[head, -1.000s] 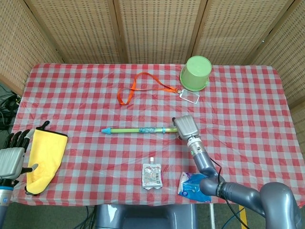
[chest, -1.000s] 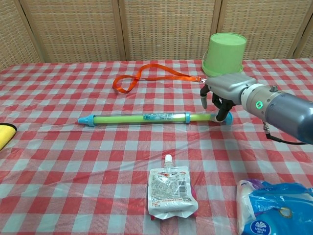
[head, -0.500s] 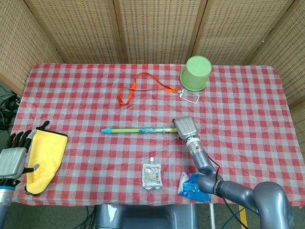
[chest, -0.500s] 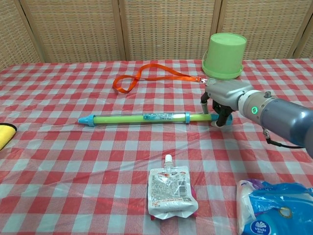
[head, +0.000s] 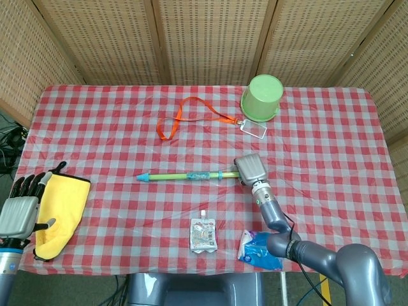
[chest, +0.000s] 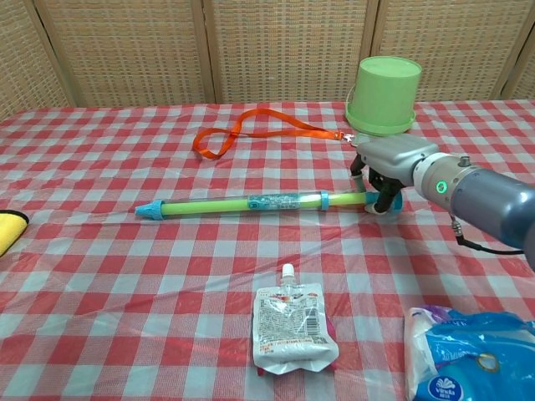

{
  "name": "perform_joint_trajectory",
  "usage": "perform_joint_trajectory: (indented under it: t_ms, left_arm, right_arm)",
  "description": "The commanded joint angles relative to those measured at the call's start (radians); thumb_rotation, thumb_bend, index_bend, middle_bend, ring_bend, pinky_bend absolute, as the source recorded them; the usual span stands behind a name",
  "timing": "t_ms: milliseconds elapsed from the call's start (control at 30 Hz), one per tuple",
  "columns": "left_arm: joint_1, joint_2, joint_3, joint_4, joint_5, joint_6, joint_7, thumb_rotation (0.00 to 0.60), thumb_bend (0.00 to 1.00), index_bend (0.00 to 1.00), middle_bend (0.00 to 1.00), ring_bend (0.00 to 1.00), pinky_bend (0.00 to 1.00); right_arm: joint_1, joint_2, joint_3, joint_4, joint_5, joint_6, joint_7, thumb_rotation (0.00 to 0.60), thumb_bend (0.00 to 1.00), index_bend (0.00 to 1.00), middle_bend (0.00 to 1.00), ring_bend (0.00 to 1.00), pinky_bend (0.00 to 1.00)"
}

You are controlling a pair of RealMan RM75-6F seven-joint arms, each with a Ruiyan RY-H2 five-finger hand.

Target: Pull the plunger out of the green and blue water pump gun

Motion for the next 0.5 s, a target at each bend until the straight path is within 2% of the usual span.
perform_joint_trajectory:
  t_ms: [33,367,500]
  left_arm:
    - [-0.005,0.005,-0.006,-0.015,0.006,0.006,0.004,0.600,0.09,0.00,0.00,0.00,0.00]
    - [-0.049,0.009,-0.059,-0.078,0.003,0.011,0.035,0.600,0.12,0.01,0.00,0.00,0.00]
    - [-0.095,-0.013,-0.104,-0.112,-0.041,-0.015,0.078,0.600,0.12,0.08,0.00,0.00,0.00]
  right_arm:
    - [-0.004,0.018,0.004,-0.021,-0.004,0.008,-0.001,0.600,0.52,0.67,0.93,0.80,0.67]
    - [-0.012,0.079,0.029,-0.105,0.032,0.028,-0.035,0.600,0.53,0.70,0.94,0.80,0.67]
    - [-0.019,0.098,0.030,-0.132,0.041,0.045,-0.047,0.600,0.54,0.70,0.94,0.80,0.67]
